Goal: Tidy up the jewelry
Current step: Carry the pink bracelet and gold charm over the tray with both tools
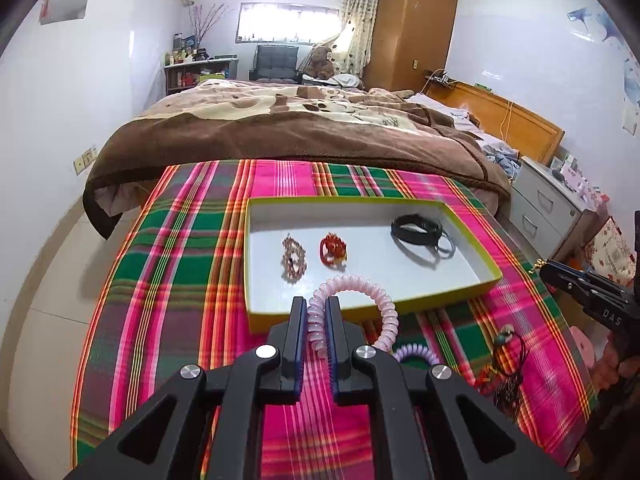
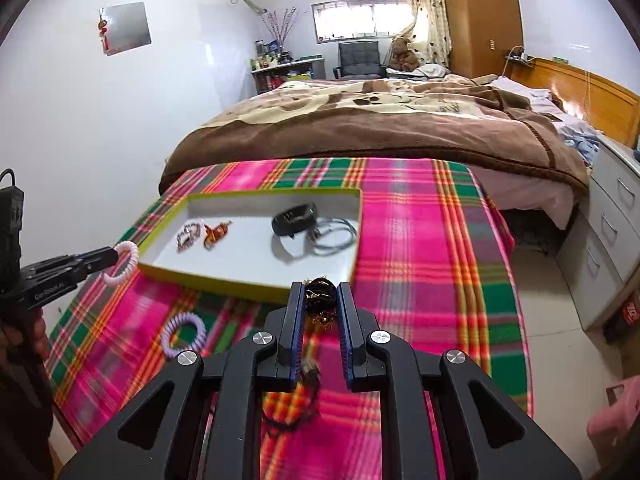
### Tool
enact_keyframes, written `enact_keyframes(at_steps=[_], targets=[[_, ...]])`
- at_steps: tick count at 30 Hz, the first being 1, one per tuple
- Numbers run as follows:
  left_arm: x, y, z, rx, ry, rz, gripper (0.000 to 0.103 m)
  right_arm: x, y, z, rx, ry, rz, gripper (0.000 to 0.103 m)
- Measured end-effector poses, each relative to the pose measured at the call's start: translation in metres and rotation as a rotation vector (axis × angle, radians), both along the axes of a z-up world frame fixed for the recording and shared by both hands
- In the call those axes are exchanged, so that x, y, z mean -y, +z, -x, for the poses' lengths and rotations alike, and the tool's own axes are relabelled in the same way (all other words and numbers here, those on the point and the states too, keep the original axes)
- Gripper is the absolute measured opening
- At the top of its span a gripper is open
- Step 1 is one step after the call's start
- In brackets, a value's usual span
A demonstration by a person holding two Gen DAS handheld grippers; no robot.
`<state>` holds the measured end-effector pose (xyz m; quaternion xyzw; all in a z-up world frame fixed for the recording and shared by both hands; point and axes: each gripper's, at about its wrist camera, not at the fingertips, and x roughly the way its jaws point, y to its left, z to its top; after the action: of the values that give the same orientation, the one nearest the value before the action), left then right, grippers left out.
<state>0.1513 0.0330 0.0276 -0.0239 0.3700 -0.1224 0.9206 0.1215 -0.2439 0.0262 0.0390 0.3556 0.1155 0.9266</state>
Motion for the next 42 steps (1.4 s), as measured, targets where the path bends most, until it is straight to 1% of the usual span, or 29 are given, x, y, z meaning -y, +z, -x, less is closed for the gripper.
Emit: enact_keyframes(at_steps=[5,9,14,18,20,27,31,34,42], targets=[[0.001,0.004,-0.023,-0.001,0.007,0.015,0.009,-0.012,0.003,-0.025,-0.007,0.027,-0.01,0.016],[0.001,0.0,-0.039,-0.013,-0.001,0.022,0.009,-0.018,-0.001,-0.046,-0.03,0.036,-0.023,0.016],[0.002,-0.011,-0.056,-0.039,0.002,0.017,0.009,-0.019,-0.013,-0.072,-0.067,0.029,-0.021,0.016],[0.002,-0.023,-0.071,-0.063,0.025,0.0,0.009,-0.019,-0.025,-0.087,-0.098,0.03,-0.028,0.016],[0.002,-0.028,-0.075,-0.074,0.027,0.003,0.009,-0.022,-0.031,-0.094,-0.116,0.031,-0.013,0.016],[-0.002,-0.046,-0.087,-0.123,0.041,0.004,0.009,-0.03,-0.048,-0.102,-0.159,0.055,0.027,0.016],[-0.001,-0.049,-0.087,-0.131,0.039,-0.008,0.009,-0.033,-0.052,-0.103,-0.165,0.055,0.055,0.016],[-0.003,-0.053,-0.088,-0.149,0.046,-0.002,0.009,-0.034,-0.055,-0.103,-0.173,0.053,0.079,0.016],[-0.004,-0.054,-0.087,-0.158,0.044,0.002,0.009,-0.036,-0.056,-0.102,-0.174,0.06,0.101,0.016]])
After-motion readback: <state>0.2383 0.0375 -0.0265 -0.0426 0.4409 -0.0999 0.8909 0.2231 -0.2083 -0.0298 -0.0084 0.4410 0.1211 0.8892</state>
